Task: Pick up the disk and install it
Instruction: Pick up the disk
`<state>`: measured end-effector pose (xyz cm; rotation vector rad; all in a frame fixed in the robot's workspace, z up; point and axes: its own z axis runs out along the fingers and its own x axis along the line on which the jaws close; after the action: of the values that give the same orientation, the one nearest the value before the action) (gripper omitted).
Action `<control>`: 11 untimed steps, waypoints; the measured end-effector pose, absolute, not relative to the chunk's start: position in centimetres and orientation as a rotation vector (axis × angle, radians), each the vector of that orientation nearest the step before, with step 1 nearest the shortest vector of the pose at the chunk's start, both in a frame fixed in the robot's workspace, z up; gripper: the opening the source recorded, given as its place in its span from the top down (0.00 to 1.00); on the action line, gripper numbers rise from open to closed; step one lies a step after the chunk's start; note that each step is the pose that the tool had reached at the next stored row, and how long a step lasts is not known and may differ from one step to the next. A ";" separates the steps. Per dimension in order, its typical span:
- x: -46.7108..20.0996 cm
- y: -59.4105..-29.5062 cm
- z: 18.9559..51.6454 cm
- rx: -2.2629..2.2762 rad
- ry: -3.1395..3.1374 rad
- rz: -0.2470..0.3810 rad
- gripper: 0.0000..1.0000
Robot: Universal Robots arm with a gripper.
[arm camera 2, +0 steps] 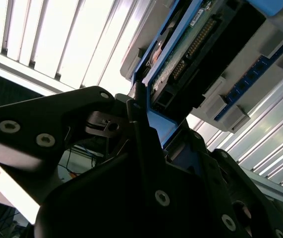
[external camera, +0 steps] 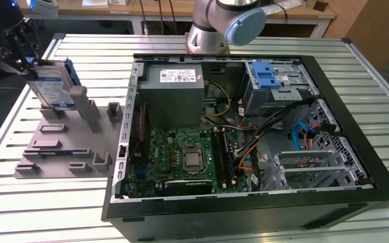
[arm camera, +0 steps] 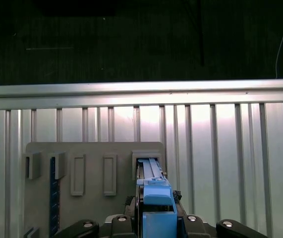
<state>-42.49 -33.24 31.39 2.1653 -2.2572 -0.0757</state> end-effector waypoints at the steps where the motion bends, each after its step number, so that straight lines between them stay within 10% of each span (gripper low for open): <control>1: -42.5 -33.2 31.4 2.165 -2.257 -0.076 0.63; 11: -42.5 -33.2 31.7 2.165 -2.257 -0.076 0.63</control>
<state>-42.49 -33.24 31.66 2.1654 -2.2573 -0.0756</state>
